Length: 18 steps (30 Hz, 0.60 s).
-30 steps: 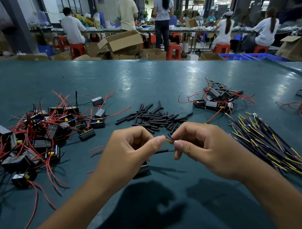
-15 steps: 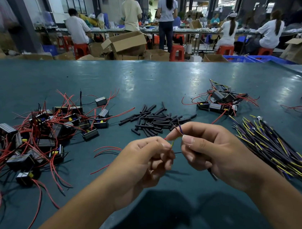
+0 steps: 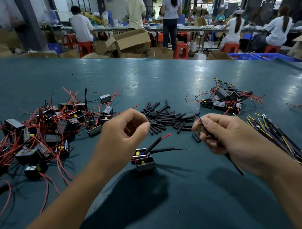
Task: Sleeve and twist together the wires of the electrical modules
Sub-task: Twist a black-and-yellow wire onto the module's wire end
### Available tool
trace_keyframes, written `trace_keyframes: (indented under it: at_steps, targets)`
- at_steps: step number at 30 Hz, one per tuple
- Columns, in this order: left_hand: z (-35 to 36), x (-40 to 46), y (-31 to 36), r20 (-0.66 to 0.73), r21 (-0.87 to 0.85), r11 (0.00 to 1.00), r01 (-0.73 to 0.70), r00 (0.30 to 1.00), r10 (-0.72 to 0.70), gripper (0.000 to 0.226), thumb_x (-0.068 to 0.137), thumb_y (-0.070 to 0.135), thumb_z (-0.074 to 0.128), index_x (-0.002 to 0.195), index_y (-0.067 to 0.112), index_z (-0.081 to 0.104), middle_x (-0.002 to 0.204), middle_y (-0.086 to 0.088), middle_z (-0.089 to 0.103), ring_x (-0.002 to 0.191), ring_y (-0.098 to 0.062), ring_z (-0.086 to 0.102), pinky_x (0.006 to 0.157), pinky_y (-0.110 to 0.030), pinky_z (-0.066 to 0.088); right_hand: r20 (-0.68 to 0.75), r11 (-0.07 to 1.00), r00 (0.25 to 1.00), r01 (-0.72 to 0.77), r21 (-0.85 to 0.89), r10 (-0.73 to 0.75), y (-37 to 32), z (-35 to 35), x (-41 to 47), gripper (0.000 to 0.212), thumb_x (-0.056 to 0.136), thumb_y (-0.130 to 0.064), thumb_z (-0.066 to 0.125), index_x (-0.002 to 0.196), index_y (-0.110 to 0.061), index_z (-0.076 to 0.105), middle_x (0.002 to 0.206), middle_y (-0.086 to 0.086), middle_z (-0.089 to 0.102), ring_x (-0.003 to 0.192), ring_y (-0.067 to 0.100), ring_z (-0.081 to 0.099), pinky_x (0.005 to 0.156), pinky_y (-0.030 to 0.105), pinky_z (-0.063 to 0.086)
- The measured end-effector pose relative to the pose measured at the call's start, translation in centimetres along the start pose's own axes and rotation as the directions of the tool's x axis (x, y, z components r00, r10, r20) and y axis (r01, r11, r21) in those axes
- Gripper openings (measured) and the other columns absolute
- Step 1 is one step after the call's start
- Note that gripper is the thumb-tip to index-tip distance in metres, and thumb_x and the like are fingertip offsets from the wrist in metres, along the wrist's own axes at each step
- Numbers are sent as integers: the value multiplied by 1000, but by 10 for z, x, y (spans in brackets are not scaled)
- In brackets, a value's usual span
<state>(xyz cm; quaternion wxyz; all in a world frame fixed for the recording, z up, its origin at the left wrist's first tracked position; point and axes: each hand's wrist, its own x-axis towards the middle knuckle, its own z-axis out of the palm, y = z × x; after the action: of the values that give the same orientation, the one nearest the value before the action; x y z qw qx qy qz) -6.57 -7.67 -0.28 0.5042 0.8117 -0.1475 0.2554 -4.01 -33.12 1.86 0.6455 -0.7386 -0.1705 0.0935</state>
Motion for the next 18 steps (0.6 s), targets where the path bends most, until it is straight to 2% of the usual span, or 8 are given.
trace_keyframes:
  at_steps: [1,3,5,8,10,13,16,18]
  targets:
    - [1,-1,-1,47,31,999,-12,999,11,3,87,25,65,87,23,67,77,8,64,68,-10,56,62,-24,46,-6,999,1000,-5,-34,5,1,1,0,32,98,-31,47,94,-6,67,73,5,47,55,9,35,44,14,28]
    - [2,-3,-5,161,92,996,-15,987,0,12,86,30,68,98,28,65,89,15,65,84,-12,61,71,-22,48,-5,994,1000,-7,-112,6,3,3,0,31,101,-28,46,91,-8,67,75,4,45,58,9,35,46,15,28]
    - [2,-2,-11,268,132,991,18,962,-54,20,89,30,72,107,31,63,97,19,66,95,-8,62,78,-19,48,-7,984,1000,-13,-178,12,4,4,0,31,104,-26,44,89,-11,68,73,0,52,60,10,36,48,16,29]
    - [3,-2,-22,377,245,967,66,913,-158,22,92,29,71,112,31,62,98,19,67,91,3,63,76,-15,48,-8,969,1000,-7,-246,5,4,5,1,30,105,-24,44,89,-11,66,82,0,68,58,8,41,47,14,33]
    - [2,-1,-26,399,292,953,80,896,-197,14,94,27,69,108,30,65,95,17,68,82,4,64,72,-17,50,-15,964,1000,-8,-266,4,6,5,2,30,106,-23,43,90,-11,66,79,-2,69,54,7,40,46,14,33]
    - [3,0,-28,384,282,954,97,900,-205,5,96,23,68,99,26,68,90,13,71,77,-2,66,74,-26,56,-73,941,997,-29,-338,5,14,5,7,32,105,-25,43,88,-14,66,71,-5,65,51,7,38,45,13,32]
    - [2,0,-27,375,271,956,112,902,-212,3,96,22,68,98,24,69,88,10,72,77,-4,67,73,-27,57,-70,892,998,-33,-452,1,23,11,10,34,100,-41,48,85,-18,68,70,1,62,50,8,38,48,20,33]
    - [2,-1,-27,370,258,959,121,904,-214,3,96,21,68,99,22,67,88,9,71,77,-5,67,72,-27,57,-31,817,999,-5,-576,-16,30,15,10,42,91,-55,54,83,-16,66,65,3,56,53,8,39,53,25,33]
